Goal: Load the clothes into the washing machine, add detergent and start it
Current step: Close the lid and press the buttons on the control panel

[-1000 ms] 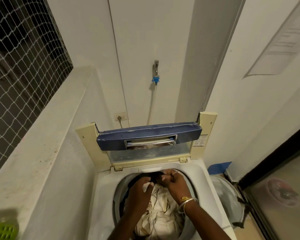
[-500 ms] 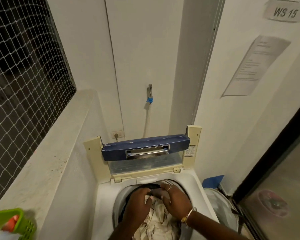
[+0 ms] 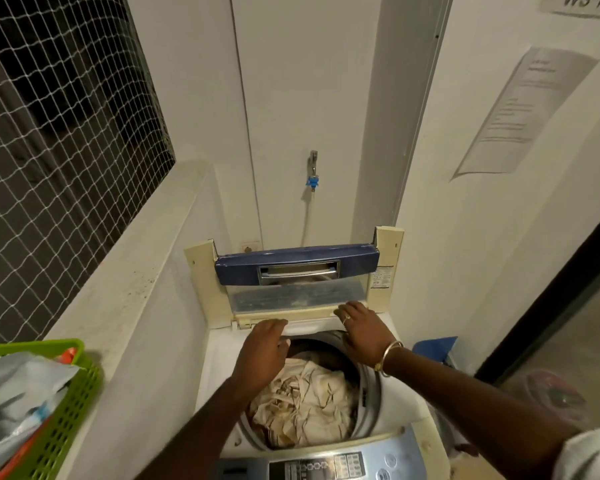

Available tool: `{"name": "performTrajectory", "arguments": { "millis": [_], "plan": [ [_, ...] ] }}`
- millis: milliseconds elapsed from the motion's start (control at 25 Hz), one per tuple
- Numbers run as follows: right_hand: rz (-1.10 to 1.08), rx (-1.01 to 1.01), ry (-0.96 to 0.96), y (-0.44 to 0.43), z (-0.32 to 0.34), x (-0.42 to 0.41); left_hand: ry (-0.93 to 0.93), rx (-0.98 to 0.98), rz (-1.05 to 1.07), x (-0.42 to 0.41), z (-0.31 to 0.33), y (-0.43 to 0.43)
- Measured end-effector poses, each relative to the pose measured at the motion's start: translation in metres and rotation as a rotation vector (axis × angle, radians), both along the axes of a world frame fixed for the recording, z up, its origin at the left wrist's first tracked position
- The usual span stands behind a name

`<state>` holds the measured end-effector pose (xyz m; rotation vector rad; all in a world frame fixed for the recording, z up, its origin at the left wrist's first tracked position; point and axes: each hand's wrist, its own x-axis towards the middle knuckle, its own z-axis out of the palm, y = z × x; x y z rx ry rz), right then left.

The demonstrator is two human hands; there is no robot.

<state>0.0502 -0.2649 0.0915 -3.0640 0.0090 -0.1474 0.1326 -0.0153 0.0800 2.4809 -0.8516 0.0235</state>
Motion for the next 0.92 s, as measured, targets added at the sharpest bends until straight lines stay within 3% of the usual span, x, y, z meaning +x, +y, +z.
{"name": "performTrajectory", "arguments": {
  "millis": [280, 480, 920],
  "plan": [
    [0.038, -0.026, -0.042, -0.023, 0.016, -0.013, -0.094, 0.158, 0.06, -0.029, 0.02, -0.019],
    [-0.042, 0.052, -0.059, -0.044, 0.018, -0.041, -0.072, 0.183, 0.121, -0.049, 0.027, -0.002],
    [-0.066, 0.194, -0.014, -0.013, -0.011, -0.072, -0.002, 0.219, 0.05, -0.072, 0.015, 0.01]
  ]
}}
